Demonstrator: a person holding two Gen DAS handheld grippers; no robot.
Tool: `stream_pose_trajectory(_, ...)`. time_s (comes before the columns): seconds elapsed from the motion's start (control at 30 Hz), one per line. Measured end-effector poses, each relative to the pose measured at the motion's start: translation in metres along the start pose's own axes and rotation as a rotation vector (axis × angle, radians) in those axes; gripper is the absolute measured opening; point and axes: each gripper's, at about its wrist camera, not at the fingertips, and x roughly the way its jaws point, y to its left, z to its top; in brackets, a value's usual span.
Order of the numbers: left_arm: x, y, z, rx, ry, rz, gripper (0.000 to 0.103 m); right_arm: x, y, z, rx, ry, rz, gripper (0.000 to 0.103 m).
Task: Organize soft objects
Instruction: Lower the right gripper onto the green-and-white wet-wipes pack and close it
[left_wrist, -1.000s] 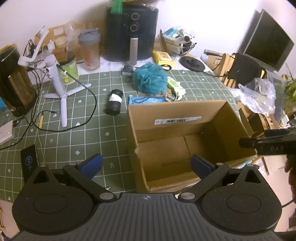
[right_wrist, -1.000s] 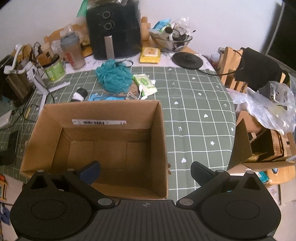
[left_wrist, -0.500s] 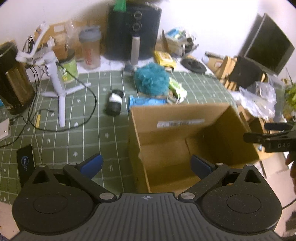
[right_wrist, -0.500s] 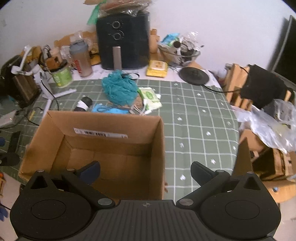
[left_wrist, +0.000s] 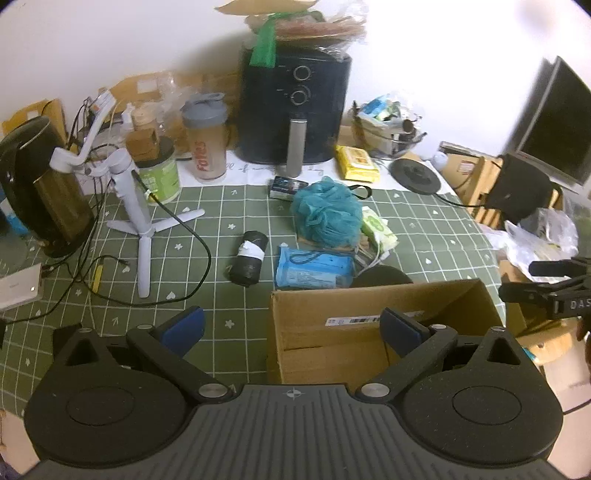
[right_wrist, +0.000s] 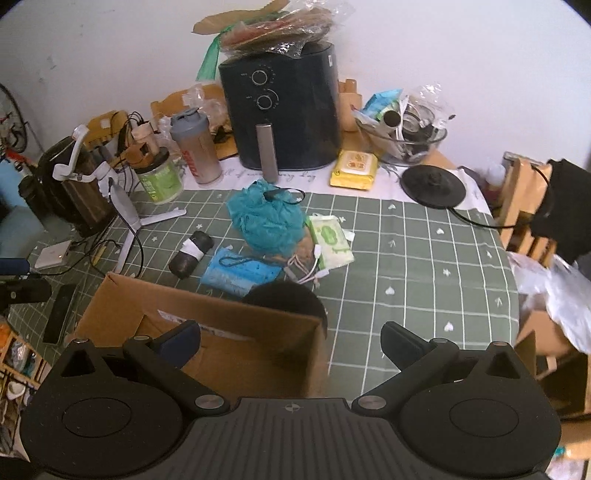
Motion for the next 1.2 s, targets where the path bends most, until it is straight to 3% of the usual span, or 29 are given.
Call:
stream_pose_trajectory(0.13,-0.001,0.0,0.002,-0.062,-0.006,0.046,0.103,0.005,-0.016,-0.001,0.002,0.009,0.032,0.103)
stream_pose_trajectory(0.33,-0.003,-0.01,0.008,-0.056,-0.016,0.074,0.103,0.01,-0.03,-0.006,0.004,-0.003,0.082,0.103)
stream_pose_trajectory(0.53,0.007,-0.01,0.006,-0.092,0.032,0.017,0.103,0.019,-0.048,0.003,0.0,-0.02,0.109,0.103)
stream_pose_trajectory(0.9,0.022,-0.018,0.013,-0.045,-0.012,-0.044,0.103,0.05,-0.066,0.031,-0.076,-0.032,0.098,0.103)
stream_pose_trajectory(1.2,0.043,-0.012,0.013,-0.023,-0.005,-0.02,0.103,0.094,-0.07,0.046,-0.114,0.013,0.117,0.103)
